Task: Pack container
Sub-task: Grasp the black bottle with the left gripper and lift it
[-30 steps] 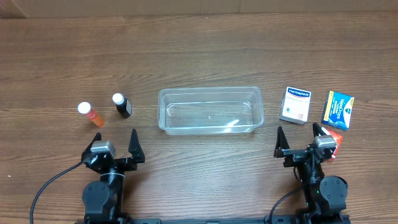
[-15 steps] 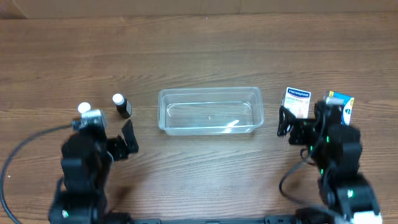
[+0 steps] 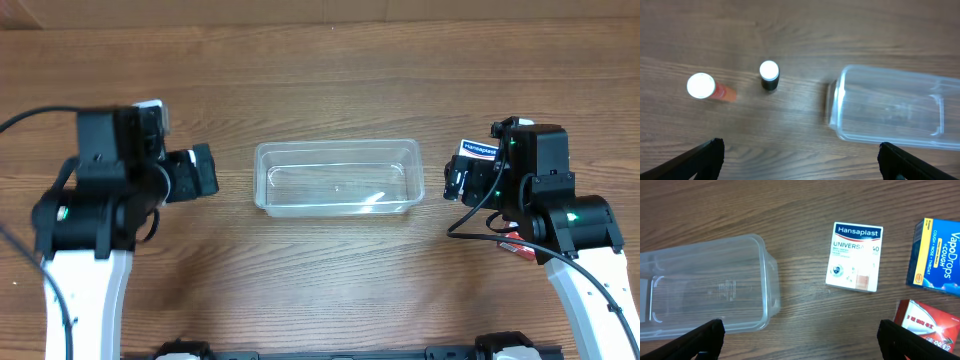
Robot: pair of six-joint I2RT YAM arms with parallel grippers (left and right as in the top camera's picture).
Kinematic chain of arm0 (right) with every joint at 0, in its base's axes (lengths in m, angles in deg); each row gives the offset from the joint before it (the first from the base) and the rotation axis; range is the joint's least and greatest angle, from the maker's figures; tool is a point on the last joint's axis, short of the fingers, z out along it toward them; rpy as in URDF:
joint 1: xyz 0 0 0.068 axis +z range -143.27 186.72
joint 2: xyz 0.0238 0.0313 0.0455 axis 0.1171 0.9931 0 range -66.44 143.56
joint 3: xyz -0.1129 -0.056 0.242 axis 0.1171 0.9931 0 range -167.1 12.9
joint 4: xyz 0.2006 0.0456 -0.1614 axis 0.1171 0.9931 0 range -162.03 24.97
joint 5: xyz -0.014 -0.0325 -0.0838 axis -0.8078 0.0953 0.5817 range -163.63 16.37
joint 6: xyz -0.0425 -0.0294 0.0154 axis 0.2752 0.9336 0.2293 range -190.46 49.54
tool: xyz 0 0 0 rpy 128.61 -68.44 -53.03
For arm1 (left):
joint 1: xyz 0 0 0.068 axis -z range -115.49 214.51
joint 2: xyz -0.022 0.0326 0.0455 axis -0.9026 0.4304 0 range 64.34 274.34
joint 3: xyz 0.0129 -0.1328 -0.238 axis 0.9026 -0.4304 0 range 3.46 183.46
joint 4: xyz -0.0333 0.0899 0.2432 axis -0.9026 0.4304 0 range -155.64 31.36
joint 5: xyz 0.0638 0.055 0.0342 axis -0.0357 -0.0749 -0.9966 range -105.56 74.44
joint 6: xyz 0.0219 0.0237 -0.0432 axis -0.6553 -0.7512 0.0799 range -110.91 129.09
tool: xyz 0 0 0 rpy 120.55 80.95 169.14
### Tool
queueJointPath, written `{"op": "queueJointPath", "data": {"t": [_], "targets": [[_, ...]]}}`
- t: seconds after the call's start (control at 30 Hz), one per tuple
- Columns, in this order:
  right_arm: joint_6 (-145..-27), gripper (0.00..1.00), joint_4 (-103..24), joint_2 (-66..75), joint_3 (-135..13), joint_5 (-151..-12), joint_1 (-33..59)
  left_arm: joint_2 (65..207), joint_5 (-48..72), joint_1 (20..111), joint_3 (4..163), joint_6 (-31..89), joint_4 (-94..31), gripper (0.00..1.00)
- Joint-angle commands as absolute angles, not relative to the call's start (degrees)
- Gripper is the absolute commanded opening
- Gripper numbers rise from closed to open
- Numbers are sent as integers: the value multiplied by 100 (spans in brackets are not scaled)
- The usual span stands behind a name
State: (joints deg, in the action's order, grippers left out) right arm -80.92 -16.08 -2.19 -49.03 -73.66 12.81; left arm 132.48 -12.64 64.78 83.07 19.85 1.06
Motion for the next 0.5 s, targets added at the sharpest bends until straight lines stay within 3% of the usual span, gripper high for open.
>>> {"op": "queueJointPath", "data": {"t": [0.0, 0.23, 0.47], "targets": [[-8079, 100, -1521, -254, -5116, -7377, 1297, 14137, -1388, 6445, 8432, 2090, 200, 100], [-8079, 100, -1510, -254, -5116, -7377, 1297, 15661, -1413, 6216, 8740, 2062, 189, 100], [-8081, 100, -1510, -249, -5113, -7379, 1297, 16303, -1491, 6113, 9206, 1758, 3, 100]]}}
